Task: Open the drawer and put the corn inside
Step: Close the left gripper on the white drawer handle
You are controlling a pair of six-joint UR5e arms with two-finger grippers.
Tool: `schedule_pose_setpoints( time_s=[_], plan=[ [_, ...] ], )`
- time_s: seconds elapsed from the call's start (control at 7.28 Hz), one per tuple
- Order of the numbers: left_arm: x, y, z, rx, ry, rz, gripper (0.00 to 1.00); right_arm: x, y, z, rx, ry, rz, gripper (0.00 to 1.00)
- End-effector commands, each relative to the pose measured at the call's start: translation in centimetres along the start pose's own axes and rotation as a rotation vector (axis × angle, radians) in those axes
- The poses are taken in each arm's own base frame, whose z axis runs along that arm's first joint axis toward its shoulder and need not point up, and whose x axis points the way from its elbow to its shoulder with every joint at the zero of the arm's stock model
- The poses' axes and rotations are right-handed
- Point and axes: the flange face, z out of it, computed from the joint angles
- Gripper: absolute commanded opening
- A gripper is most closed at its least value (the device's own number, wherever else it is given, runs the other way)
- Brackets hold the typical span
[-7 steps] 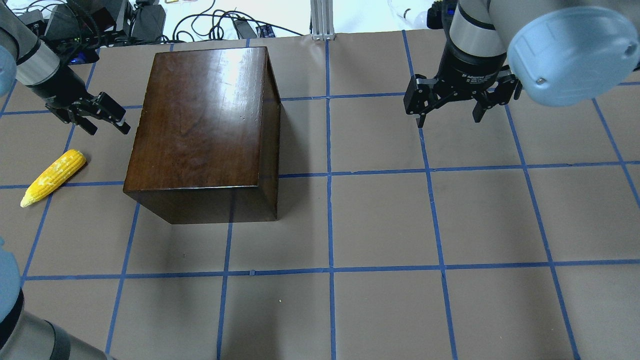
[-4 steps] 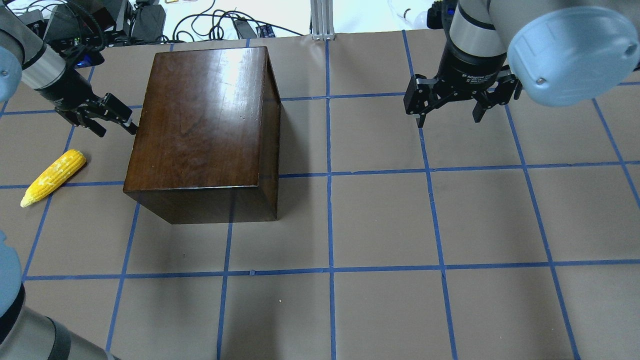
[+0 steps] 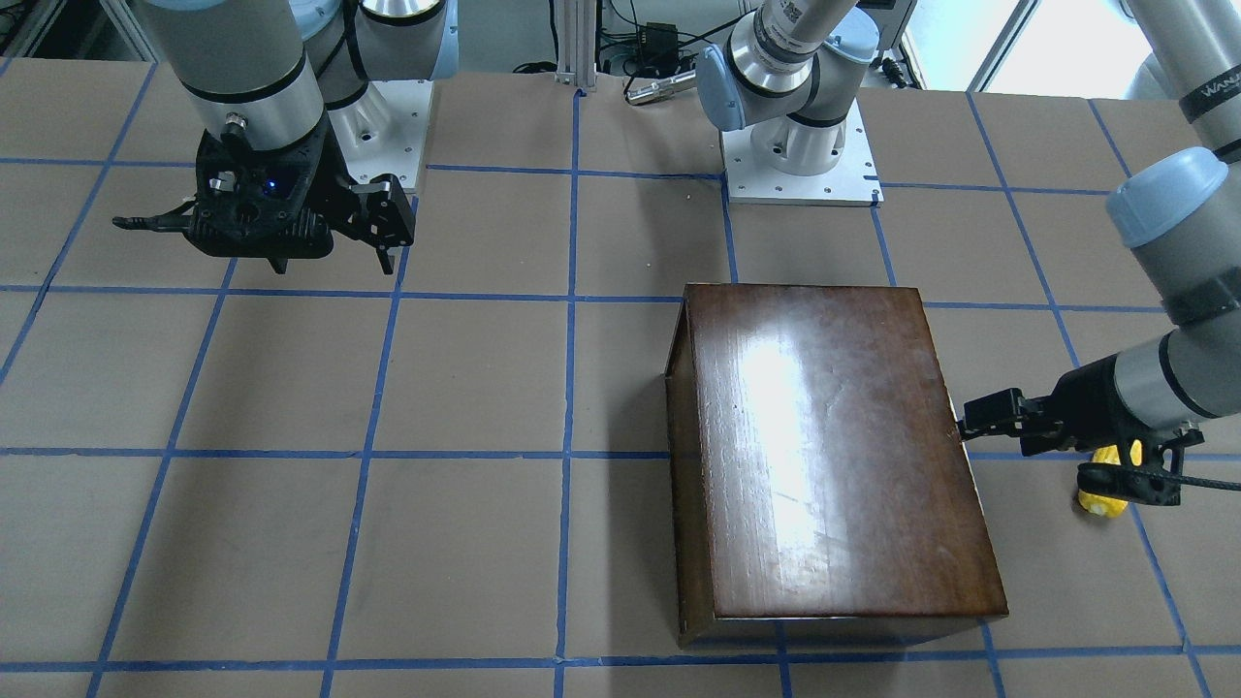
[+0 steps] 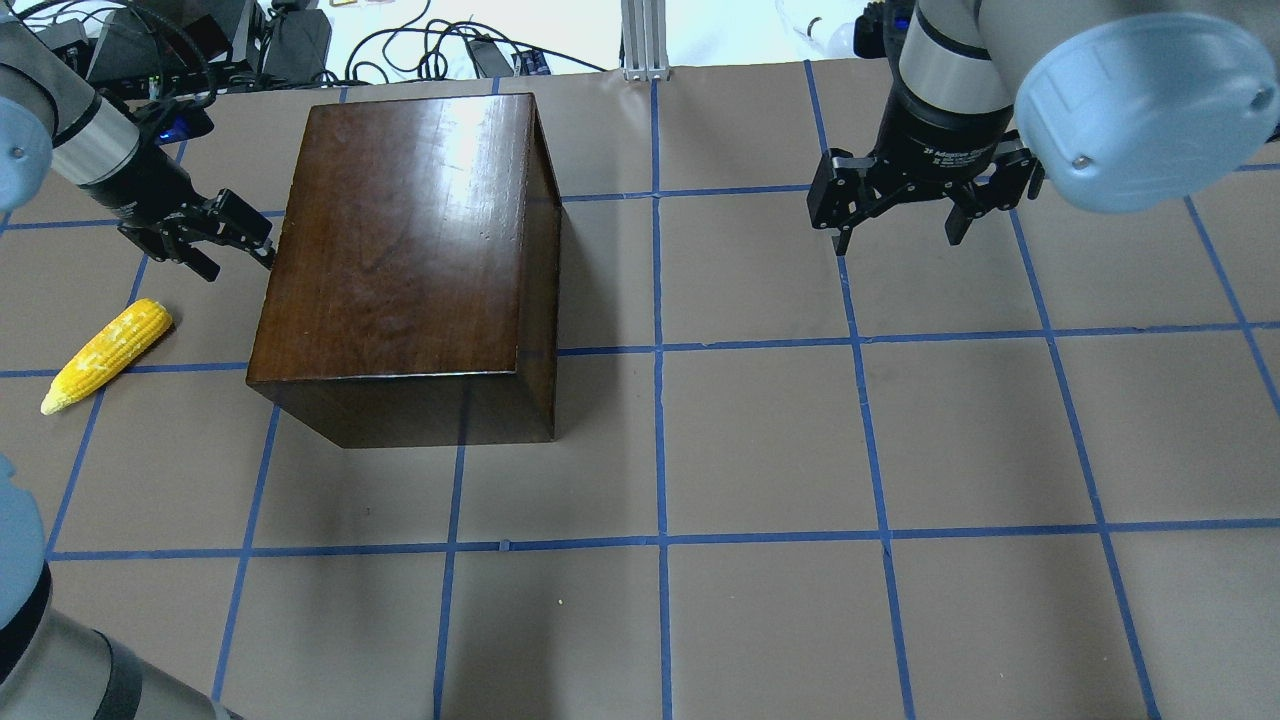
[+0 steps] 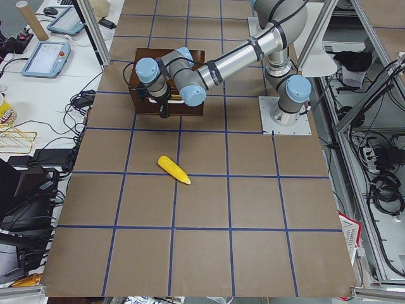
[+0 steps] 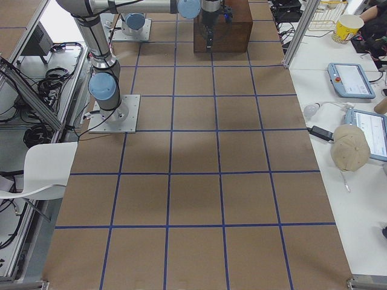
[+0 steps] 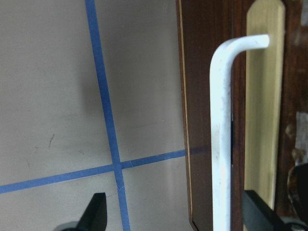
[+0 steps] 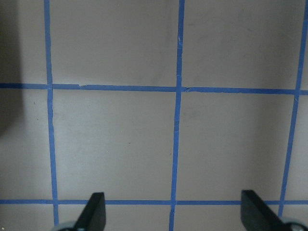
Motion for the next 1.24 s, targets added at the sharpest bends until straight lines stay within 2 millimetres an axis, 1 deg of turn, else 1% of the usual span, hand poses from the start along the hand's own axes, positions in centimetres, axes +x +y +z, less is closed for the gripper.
schedule_pose_setpoints(
  time_s=[0.0, 1.1],
  plan=[
    [0.0, 0.2, 0.7, -0.01, 0.007, -0.009, 1.0, 0.0, 0.0, 0.0, 0.0, 0.0, 0.0, 1.0],
    [-0.4, -0.2, 1.7, -0.005, 0.007, -0.001, 1.0, 0.0, 0.0, 0.0, 0.0, 0.0, 0.0, 1.0]
  ],
)
